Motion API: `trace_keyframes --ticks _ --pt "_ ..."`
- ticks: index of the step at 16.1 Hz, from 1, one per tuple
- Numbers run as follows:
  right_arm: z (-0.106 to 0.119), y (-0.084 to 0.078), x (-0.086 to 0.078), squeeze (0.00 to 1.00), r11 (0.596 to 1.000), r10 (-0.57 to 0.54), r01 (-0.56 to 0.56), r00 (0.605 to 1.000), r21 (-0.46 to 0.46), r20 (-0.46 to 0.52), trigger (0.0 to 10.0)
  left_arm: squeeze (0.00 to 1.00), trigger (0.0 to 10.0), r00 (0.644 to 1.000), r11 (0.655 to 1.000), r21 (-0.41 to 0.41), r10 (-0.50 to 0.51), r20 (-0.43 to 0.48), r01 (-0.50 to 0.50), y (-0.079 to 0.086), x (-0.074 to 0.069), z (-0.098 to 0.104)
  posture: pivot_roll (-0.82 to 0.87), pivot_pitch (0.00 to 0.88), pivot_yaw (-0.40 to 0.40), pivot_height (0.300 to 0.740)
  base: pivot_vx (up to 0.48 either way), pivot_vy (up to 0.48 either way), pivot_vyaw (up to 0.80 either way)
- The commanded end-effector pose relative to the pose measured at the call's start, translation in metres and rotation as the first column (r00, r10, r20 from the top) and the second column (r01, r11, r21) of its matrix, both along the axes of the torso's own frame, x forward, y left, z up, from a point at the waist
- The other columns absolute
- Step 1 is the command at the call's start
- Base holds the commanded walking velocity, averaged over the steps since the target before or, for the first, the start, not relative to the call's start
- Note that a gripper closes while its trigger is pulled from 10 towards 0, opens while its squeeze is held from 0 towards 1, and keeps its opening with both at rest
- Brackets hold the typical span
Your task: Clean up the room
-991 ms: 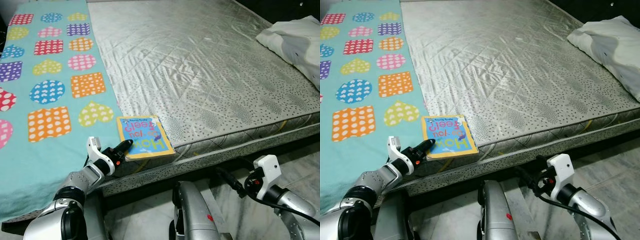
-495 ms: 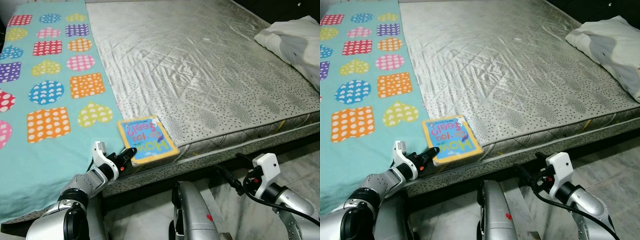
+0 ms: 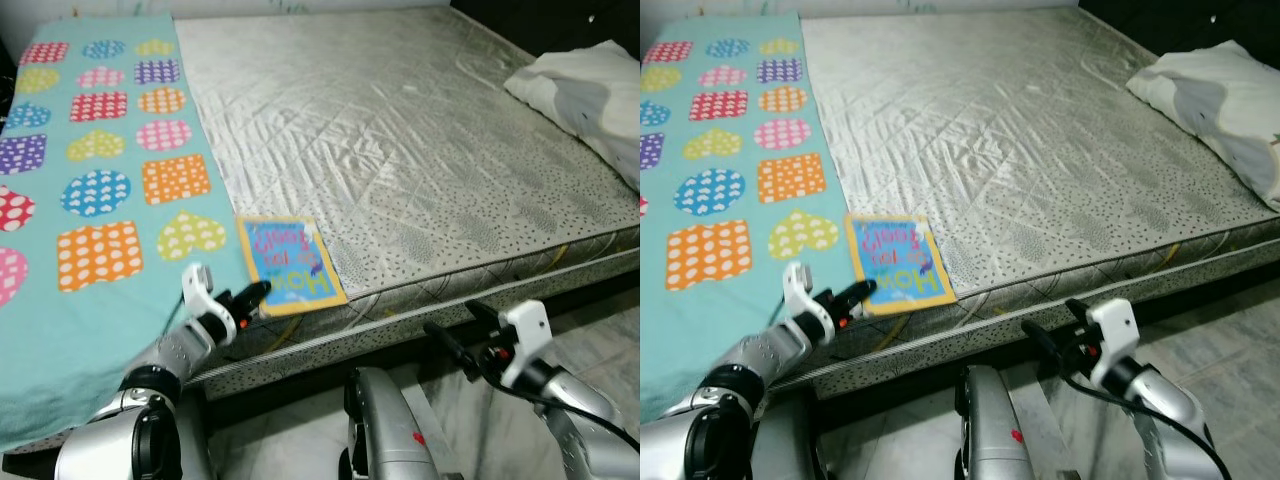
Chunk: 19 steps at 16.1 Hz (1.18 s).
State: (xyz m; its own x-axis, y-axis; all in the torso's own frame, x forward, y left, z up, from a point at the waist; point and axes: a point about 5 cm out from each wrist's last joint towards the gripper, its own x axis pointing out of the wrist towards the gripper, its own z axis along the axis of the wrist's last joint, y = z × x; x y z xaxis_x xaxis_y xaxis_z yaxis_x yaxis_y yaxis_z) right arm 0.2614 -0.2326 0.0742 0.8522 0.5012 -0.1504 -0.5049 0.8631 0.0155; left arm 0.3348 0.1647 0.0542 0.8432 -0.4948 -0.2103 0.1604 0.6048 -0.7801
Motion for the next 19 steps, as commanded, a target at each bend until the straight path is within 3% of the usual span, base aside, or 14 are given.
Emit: trace_keyframes --ticks 1,4,5,8,11,12,13,14,19 --pt "0.0 0.002 0.005 0.0 1.0 -0.011 0.011 1.0 0.013 0.007 10.0 0.0 0.0 0.994 0.997 0.071 0.017 0.108 -0.024 0.005 0.012 0.02 -0.22 0.0 -0.048 0.528 0.0 0.0 0.0" --pt "0.002 0.011 0.016 0.0 0.995 -0.051 0.05 0.999 0.083 0.01 10.0 0.0 0.0 0.956 0.978 0.195 0.009 0.295 -0.069 0.009 0.019 0.048 -0.17 0.0 -0.035 0.528 0.0 0.0 0.0" --pt "-0.001 0.036 0.024 0.0 0.993 -0.042 0.041 0.999 0.11 0.008 10.0 0.0 0.0 0.918 0.95 0.276 0.024 0.395 -0.144 0.015 0.009 0.063 -0.15 0.0 -0.015 0.528 0.0 0.0 0.0" --pt "0.008 0.073 0.042 0.0 0.971 -0.096 0.095 0.995 0.221 -0.008 10.0 0.0 0.0 0.861 0.865 0.409 0.051 0.507 -0.292 0.027 -0.023 0.072 -0.11 0.0 -0.003 0.528 0.0 0.0 0.0" --pt "0.016 0.084 0.056 0.0 0.952 -0.18 0.169 0.984 0.256 0.02 10.0 0.0 0.0 0.846 0.813 0.462 0.071 0.528 -0.356 0.031 -0.05 0.066 -0.06 0.0 -0.005 0.528 0.0 0.0 0.0" --pt "0.025 0.093 0.061 0.0 0.94 -0.207 0.188 0.977 0.284 0.041 10.0 0.0 0.0 0.856 0.802 0.472 0.091 0.509 -0.366 0.033 -0.058 0.059 -0.04 0.0 -0.009 0.528 0.0 0.0 0.0" --pt "0.025 0.093 0.061 0.0 0.94 -0.207 0.188 0.977 0.284 0.041 10.0 0.0 0.0 0.856 0.802 0.472 0.091 0.509 -0.366 0.033 -0.058 0.059 -0.04 0.0 -0.009 0.528 0.0 0.0 0.0" --pt "0.056 0.114 0.063 0.0 0.919 -0.255 0.21 0.962 0.335 0.096 10.0 0.0 0.0 0.861 0.794 0.491 0.078 0.502 -0.358 0.031 -0.068 0.059 -0.04 0.0 -0.013 0.528 0.0 0.0 0.0" --pt "0.089 0.125 0.068 0.0 0.893 -0.284 0.193 0.943 0.406 0.175 10.0 0.0 0.0 0.869 0.799 0.49 0.078 0.489 -0.348 0.021 -0.07 0.058 -0.05 0.0 -0.015 0.532 0.0 0.0 0.0"
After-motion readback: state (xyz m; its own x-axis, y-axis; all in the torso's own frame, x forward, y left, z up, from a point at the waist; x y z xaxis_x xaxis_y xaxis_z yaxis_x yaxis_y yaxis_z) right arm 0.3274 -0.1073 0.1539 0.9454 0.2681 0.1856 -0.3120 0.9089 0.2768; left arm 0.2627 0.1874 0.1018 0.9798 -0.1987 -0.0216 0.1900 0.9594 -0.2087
